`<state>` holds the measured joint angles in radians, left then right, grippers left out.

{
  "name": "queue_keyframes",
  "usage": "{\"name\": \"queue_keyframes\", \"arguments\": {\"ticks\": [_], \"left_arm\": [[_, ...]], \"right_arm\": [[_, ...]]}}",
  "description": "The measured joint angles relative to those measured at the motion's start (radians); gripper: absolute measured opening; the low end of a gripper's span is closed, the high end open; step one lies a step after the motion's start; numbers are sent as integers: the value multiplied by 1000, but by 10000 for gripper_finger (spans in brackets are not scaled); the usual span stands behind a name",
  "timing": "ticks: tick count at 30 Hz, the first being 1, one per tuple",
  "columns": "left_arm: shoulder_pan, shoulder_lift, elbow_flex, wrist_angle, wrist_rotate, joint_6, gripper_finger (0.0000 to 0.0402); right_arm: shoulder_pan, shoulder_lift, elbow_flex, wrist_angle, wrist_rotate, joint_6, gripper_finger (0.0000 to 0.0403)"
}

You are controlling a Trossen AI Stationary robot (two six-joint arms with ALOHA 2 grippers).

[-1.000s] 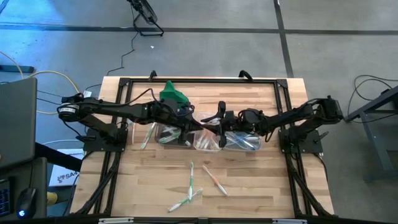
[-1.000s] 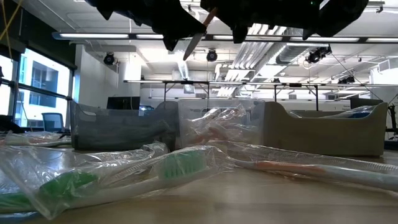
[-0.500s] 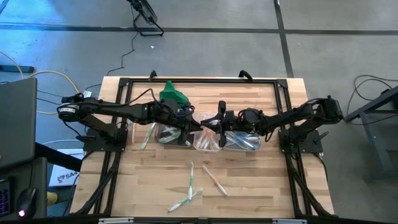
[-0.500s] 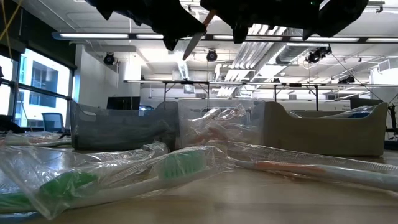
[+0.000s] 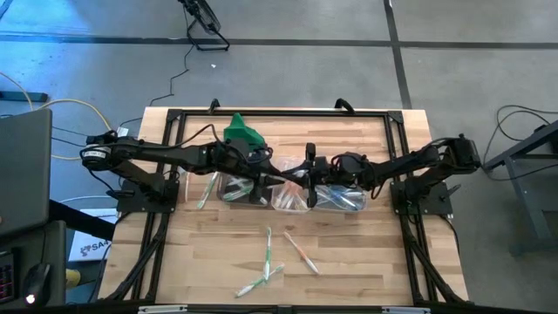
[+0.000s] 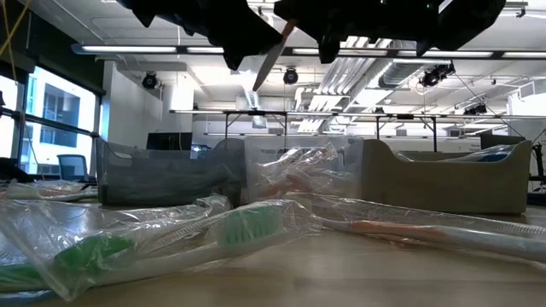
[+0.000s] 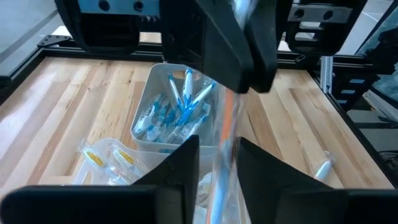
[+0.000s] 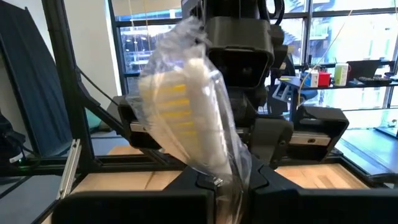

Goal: Pick & Place Toothbrushes
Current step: Put the orange toothbrush into the transparent bin

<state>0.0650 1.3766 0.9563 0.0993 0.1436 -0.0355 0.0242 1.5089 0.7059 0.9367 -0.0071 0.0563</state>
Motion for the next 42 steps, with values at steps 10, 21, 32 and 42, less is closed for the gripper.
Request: {"name": "queue_keyframes", "arguments": {"ticks": [10, 21, 32, 42], "left_arm": [[0, 0, 0, 5, 0, 1, 165], [0, 0, 0, 7, 1, -16, 168], [0, -11, 0, 5, -55, 28, 168], [0, -79, 1, -38, -68, 38, 168]], "right_arm": [[0, 0, 0, -8, 0, 21, 6], [0, 0, 0, -54, 18, 20, 5], [0, -87, 0, -251, 92, 11, 5], [19, -327, 0, -690, 244, 33, 5]]}}
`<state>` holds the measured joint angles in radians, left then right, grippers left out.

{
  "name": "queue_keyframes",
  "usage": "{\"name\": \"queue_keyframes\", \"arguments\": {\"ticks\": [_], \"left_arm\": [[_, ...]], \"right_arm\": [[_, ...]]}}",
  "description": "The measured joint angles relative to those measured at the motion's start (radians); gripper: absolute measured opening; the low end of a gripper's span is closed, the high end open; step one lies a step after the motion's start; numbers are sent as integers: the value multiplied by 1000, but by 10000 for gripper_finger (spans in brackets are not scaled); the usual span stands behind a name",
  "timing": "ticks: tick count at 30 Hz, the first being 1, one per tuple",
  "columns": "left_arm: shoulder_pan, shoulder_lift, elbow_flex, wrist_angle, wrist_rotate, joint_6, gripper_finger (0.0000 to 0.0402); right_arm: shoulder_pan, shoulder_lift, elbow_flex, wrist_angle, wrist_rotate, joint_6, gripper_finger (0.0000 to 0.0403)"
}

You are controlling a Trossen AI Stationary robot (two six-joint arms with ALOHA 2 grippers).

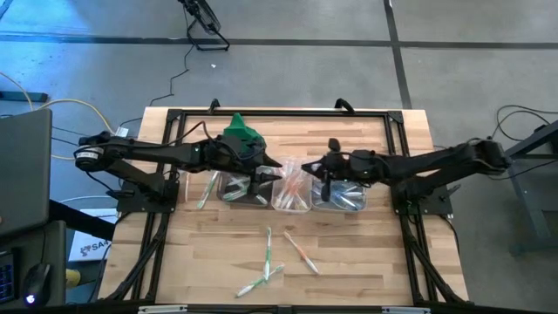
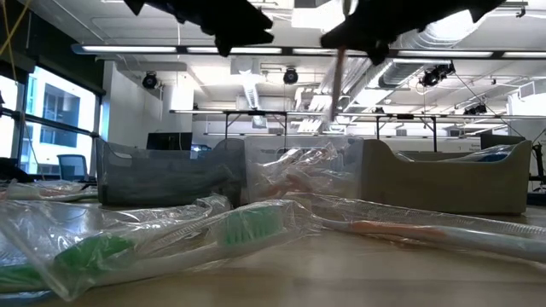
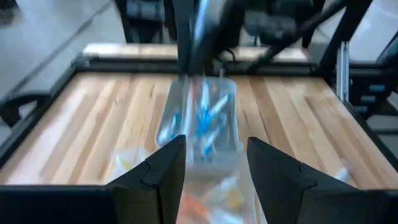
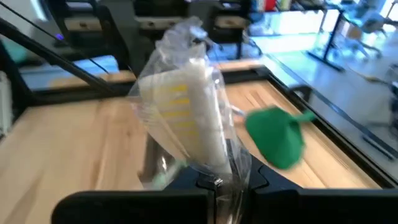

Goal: Pick & Place Toothbrushes
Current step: Put the orange toothbrush into the transparent bin

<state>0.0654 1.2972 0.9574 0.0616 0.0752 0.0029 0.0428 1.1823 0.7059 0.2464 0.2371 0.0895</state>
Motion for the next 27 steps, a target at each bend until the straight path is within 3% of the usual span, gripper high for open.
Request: {"name": "queue_keyframes", "arguments": {"ticks": [8, 13, 20, 27], "left_arm": [[0, -19, -1, -62, -7, 0, 168], [0, -18, -1, -88, -15, 0, 168], [0, -18, -1, -88, -15, -7, 168], [0, -18, -1, -88, -18, -8, 168]], "right_arm": [[22, -178, 0, -353, 60, 158, 5], [23, -209, 0, -458, 60, 227, 6], [23, -166, 0, -263, -49, 221, 5], [10, -8, 0, -56, -114, 240, 5]]}}
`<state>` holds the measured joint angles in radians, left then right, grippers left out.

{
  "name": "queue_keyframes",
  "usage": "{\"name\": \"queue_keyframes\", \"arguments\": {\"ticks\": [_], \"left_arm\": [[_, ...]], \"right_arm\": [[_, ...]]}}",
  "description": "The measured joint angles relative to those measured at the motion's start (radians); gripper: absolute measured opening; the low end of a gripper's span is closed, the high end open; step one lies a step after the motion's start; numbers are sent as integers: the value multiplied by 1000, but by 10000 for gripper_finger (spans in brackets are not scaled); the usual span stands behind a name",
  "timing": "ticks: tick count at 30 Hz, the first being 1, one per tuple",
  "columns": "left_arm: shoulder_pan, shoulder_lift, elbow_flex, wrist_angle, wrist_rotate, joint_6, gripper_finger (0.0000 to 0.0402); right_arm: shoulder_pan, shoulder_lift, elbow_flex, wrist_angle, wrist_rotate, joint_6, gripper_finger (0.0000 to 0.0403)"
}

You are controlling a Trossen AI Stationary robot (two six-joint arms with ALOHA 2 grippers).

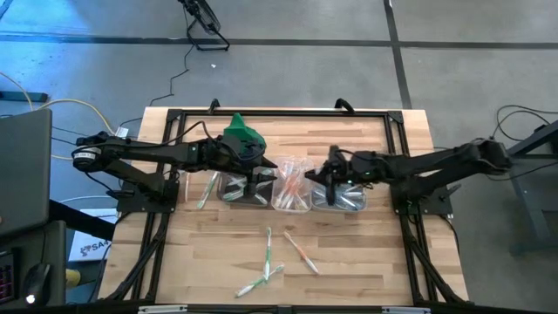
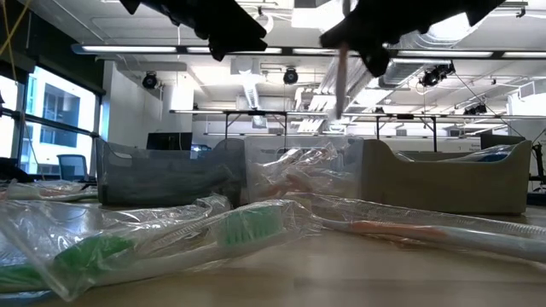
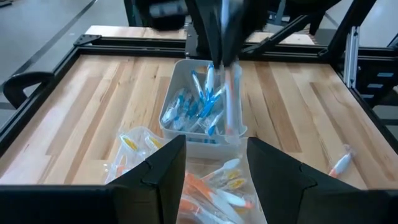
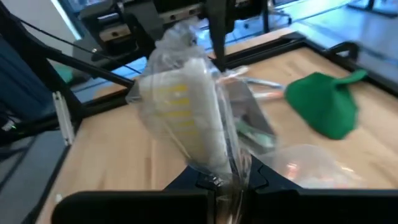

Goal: Pick & Place Toothbrushes
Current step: Put the orange toothbrush into the transparent bin

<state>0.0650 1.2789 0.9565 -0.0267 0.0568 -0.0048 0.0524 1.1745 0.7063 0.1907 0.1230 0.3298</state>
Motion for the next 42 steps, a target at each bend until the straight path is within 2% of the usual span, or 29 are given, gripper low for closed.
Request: {"name": "queue_keyframes", "arguments": {"ticks": [7, 12, 16, 23, 36, 39, 42], "left_arm": [[0, 0, 0, -4, 0, 0, 168], [0, 0, 0, -8, 1, -1, 168], [0, 0, 0, -10, 1, -1, 168], [0, 0, 0, -10, 1, -1, 168], [0, 0, 0, -14, 4, -1, 168], [0, 0, 0, -14, 4, -1, 168], [0, 0, 0, -19, 4, -5, 168]], "right_arm": [[-16, 194, 0, 232, -75, 79, 5], [-16, 284, 0, 269, -69, 148, 5], [-10, 334, 0, 268, -17, 166, 5], [-7, 355, 0, 260, 15, 182, 5], [-7, 355, 0, 207, -10, 228, 6], [-7, 355, 0, 205, 4, 225, 19], [-7, 355, 0, 205, 31, 224, 51]]}}
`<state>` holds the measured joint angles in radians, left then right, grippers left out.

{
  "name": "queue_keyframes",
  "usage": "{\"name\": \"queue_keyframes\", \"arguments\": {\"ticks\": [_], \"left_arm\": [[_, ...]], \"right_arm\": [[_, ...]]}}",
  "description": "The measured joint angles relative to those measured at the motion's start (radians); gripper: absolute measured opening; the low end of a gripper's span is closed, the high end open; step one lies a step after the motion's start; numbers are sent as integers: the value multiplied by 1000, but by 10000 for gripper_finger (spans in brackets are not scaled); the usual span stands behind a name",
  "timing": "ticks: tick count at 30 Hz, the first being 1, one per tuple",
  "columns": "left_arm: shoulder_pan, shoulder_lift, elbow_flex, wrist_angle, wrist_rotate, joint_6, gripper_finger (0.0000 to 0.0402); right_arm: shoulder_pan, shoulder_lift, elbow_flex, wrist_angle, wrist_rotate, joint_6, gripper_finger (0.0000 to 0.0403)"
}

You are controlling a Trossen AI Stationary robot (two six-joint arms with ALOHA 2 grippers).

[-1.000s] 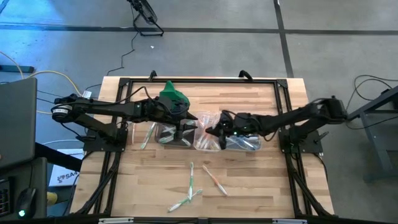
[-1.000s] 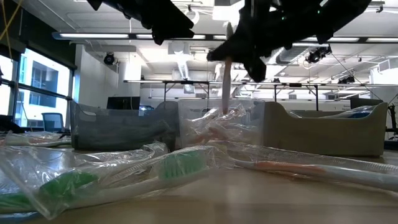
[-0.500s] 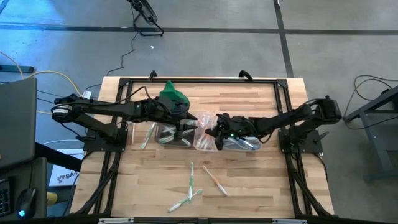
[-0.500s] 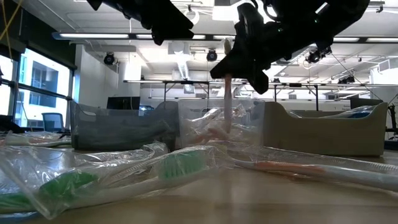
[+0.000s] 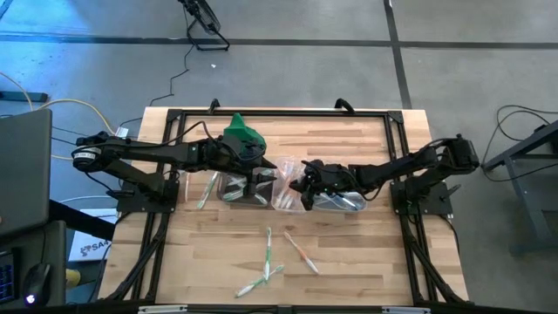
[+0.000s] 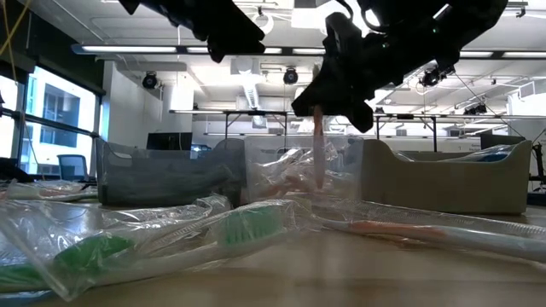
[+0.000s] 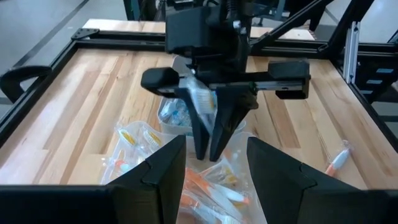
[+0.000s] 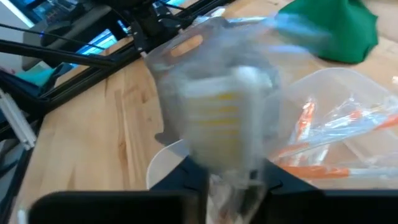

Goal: Pick & Place Toothbrushes
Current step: Put the orange toothbrush into the transparent bin

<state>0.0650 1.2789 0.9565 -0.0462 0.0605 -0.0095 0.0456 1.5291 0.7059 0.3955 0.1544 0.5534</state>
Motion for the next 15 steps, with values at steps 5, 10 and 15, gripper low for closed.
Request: {"name": "queue_keyframes", "arguments": {"ticks": [5, 10, 15], "left_arm": [[0, 0, 0, -17, 0, -25, 168], [0, 0, 0, -17, 0, -25, 168], [0, 0, 0, -17, 0, -25, 168]], "right_arm": [[0, 0, 0, 0, 58, -30, 108], [-5, -8, 0, 3, 127, -71, 154], [-15, -31, 0, 12, 166, -154, 172]]}}
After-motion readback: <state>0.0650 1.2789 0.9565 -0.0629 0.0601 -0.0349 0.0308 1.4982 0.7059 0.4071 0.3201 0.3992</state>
